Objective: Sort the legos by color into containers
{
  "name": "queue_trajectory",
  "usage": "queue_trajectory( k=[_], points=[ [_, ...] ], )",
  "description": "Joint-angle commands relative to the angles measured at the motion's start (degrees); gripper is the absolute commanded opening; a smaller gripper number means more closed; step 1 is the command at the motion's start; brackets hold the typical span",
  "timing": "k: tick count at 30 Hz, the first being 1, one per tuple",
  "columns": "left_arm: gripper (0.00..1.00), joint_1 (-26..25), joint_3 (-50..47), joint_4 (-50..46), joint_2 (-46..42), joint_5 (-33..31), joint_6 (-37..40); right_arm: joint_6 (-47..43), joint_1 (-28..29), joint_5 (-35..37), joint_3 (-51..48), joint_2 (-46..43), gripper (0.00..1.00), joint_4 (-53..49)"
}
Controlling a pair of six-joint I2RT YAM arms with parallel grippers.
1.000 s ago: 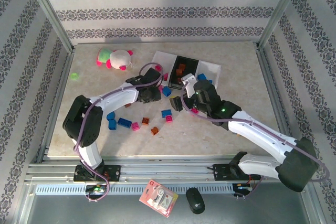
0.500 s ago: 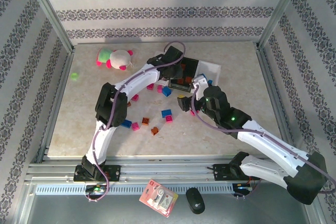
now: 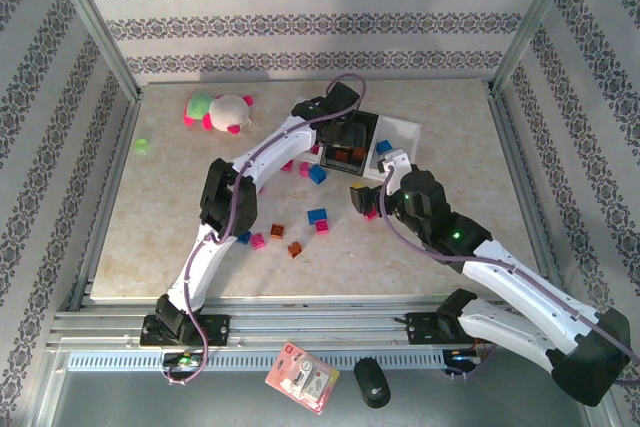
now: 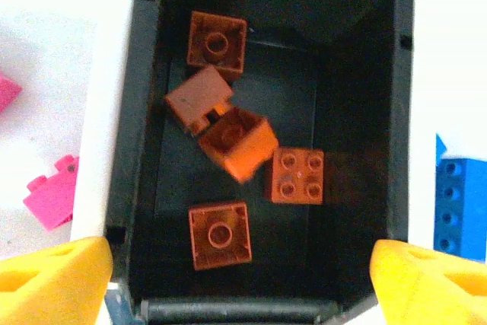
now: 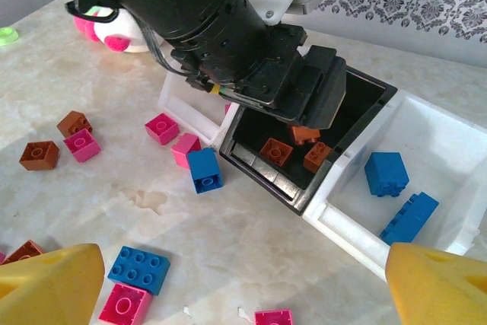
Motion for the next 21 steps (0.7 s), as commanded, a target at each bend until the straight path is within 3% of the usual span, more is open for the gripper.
queue_trajectory(
  k=[1, 3, 11, 16, 21],
  points=[
    [0.96, -2.42, -5.15, 0.82, -8.58, -0.55, 5.86, 1.98, -0.52, 0.13, -1.72, -1.91, 0.95, -1.13],
    [1.00, -3.29, -11.09, 4.34, -12.25, 1.51, 9.27, 2.71, -0.61, -0.67, -2.81, -3.86, 0.95, -1.21],
    [0.99, -6.69, -32.12, 16.35, -23.30, 5.85, 19.78, 6.08, -0.78, -4.17, -5.37, -13.87, 0.95, -9.22],
    [0.99, -8.03, -39.92, 23.04, -24.67, 12.45, 21.92, 7.92, -0.82, -2.90, -5.84, -20.37, 0.95, -15.38],
    [0.97, -9.66, -42.92, 26.95, -22.64, 14.79, 23.98, 8.36, -0.84, -2.58, -4.92, -21.67, 0.95, -20.18]
  ],
)
